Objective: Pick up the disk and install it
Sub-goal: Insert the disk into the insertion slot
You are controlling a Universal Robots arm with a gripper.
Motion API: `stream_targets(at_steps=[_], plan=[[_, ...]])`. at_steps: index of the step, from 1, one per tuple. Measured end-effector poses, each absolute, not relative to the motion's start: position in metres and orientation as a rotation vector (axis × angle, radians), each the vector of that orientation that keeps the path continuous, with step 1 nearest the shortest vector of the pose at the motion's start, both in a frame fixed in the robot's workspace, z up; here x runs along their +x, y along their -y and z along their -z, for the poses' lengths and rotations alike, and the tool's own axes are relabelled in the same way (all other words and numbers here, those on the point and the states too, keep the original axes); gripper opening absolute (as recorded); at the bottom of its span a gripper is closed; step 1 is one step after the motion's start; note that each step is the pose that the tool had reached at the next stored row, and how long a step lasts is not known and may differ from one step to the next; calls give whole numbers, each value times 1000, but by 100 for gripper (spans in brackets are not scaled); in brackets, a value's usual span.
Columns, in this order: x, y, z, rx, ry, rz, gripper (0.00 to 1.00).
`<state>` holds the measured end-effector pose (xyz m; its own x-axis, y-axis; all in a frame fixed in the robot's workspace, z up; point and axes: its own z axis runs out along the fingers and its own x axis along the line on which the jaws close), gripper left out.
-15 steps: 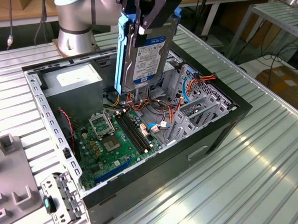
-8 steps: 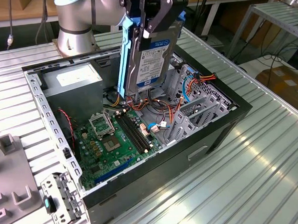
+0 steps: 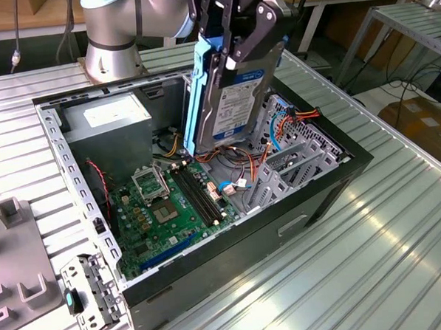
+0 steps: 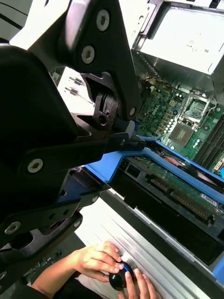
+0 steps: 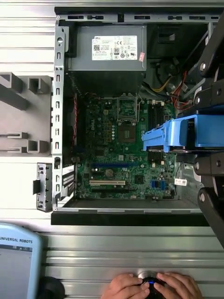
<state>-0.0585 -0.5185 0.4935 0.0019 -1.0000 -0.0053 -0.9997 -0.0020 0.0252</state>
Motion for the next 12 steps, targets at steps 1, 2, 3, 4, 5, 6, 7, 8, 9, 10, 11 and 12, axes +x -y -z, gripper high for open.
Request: stream_targets(at_steps=[1, 2, 3, 4, 5, 6, 7, 8, 9, 10, 11, 12], plan=[[-58, 520, -493, 2213, 2209, 34, 37], [-56, 521, -493, 2213, 2209, 33, 37], [-54, 521, -493, 2213, 2209, 33, 37], [-51, 521, -492, 2213, 2209, 33, 37], [-49, 521, -492, 2213, 2209, 33, 37], [-46, 522, -492, 2213, 2209, 33, 37], [-43, 522, -491, 2213, 2209, 32, 37], [-41, 523, -491, 2213, 2208, 32, 37], [-40, 524, -491, 2213, 2208, 32, 37], [-39, 526, -491, 2213, 2209, 32, 37], [-38, 529, -490, 2213, 2209, 32, 37], [-38, 532, -490, 2213, 2209, 32, 37]])
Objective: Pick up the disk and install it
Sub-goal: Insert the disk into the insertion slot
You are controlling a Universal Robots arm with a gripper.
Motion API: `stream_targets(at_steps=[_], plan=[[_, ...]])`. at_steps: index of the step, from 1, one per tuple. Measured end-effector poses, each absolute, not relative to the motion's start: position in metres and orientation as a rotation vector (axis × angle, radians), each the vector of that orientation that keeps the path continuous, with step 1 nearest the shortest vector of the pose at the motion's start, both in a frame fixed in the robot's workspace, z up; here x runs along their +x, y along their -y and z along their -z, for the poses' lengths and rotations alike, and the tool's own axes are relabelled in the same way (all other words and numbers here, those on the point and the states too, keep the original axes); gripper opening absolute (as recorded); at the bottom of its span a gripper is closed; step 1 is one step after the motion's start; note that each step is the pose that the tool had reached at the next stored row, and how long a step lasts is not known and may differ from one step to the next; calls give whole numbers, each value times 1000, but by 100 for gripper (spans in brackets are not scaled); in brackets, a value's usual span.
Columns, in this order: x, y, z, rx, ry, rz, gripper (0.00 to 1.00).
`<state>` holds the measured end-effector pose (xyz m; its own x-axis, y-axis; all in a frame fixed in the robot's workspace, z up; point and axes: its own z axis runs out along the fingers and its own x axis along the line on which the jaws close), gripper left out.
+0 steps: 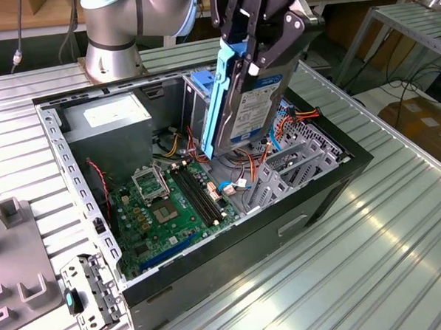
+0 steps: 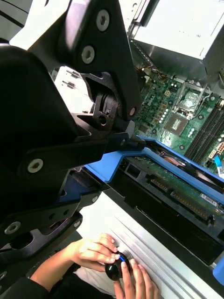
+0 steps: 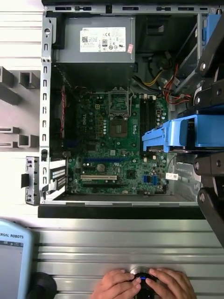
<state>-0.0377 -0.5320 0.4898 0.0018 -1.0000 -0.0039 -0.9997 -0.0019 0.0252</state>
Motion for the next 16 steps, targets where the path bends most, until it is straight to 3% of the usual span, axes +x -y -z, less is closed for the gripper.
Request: stream_targets(at_steps=[7, 16], plan=[[-28, 549, -487, 2212, 2208, 31, 37], [8, 551, -485, 2211, 2207, 29, 37]])
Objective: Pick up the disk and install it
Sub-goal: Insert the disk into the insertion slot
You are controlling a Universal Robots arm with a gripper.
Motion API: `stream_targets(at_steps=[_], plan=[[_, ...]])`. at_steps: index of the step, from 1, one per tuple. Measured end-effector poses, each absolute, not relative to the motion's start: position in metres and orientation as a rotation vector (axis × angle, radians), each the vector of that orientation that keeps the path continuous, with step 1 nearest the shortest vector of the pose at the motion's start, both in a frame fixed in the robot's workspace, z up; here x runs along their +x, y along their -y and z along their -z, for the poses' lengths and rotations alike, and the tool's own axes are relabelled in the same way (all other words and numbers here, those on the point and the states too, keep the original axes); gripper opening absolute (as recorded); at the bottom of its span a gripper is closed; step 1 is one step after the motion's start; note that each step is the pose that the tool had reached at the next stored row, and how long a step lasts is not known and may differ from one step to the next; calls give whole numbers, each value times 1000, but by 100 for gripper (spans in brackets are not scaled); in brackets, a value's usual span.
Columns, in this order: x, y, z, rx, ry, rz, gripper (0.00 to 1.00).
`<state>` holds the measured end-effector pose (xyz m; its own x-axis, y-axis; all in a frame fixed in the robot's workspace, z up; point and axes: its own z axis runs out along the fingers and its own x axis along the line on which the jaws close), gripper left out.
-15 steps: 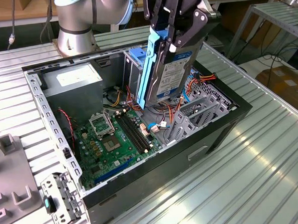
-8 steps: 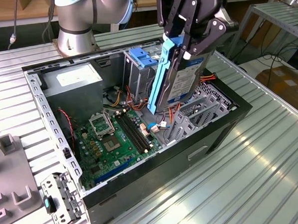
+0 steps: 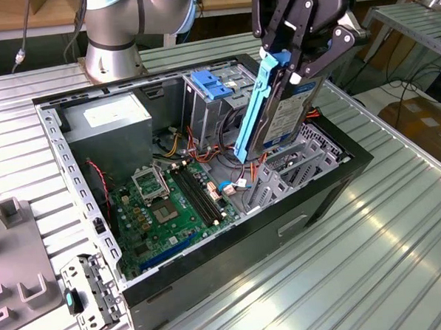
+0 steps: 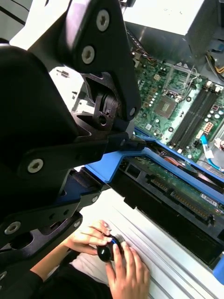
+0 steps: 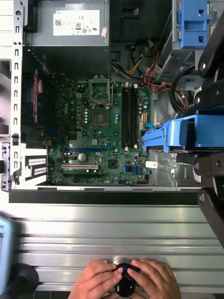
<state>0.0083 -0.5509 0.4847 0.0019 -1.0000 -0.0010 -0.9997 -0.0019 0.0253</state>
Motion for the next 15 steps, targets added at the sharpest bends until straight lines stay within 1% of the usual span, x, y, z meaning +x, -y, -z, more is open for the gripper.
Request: stream_targets(at_steps=[15], plan=[[11, 551, -485, 2211, 2207, 29, 37]])
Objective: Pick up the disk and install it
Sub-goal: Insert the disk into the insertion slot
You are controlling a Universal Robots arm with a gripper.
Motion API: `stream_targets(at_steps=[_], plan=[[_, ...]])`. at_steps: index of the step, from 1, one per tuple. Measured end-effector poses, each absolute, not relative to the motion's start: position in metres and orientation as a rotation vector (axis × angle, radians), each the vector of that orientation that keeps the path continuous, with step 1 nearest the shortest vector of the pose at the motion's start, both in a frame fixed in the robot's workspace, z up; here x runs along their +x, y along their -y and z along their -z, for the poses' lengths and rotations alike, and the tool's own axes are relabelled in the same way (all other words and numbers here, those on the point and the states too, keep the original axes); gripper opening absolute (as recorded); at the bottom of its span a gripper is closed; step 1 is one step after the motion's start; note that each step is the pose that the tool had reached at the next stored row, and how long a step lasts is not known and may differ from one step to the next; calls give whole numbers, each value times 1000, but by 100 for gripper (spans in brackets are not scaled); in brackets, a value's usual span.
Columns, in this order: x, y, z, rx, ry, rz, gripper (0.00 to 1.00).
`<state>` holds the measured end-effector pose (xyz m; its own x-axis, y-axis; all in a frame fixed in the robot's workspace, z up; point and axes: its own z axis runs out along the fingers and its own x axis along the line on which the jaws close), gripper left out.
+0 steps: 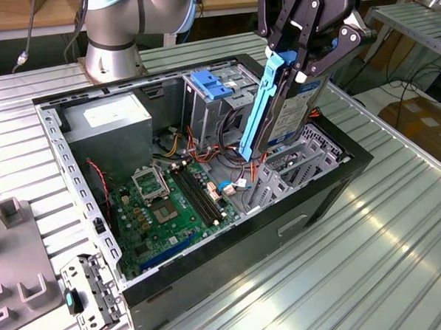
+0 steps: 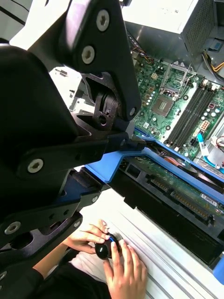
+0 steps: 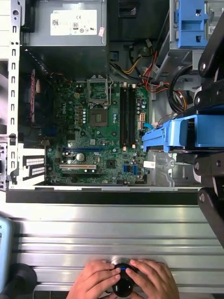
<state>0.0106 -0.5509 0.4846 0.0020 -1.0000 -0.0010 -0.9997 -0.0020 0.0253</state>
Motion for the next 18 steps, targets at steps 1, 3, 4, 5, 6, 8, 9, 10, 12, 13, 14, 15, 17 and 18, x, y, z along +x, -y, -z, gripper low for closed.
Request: stream_targets(at_steps=[1, 3, 4, 5, 6, 8, 9, 10, 12, 13, 14, 15, 17, 18], plan=[[11, 551, -485, 2211, 2207, 29, 37], [14, 551, -484, 2211, 2207, 29, 37], [15, 551, -484, 2211, 2207, 29, 37], [16, 551, -484, 2211, 2207, 29, 37], [17, 551, -484, 2211, 2207, 29, 37], [21, 551, -484, 2211, 2207, 29, 37], [22, 551, -484, 2211, 2207, 29, 37], [24, 551, -484, 2211, 2207, 29, 37], [27, 551, -484, 2211, 2207, 29, 37], [28, 551, -484, 2211, 2207, 29, 37], [29, 551, -484, 2211, 2207, 29, 37], [30, 551, -484, 2211, 2207, 29, 37], [31, 552, -483, 2211, 2207, 29, 37], [31, 554, -483, 2211, 2207, 29, 37]])
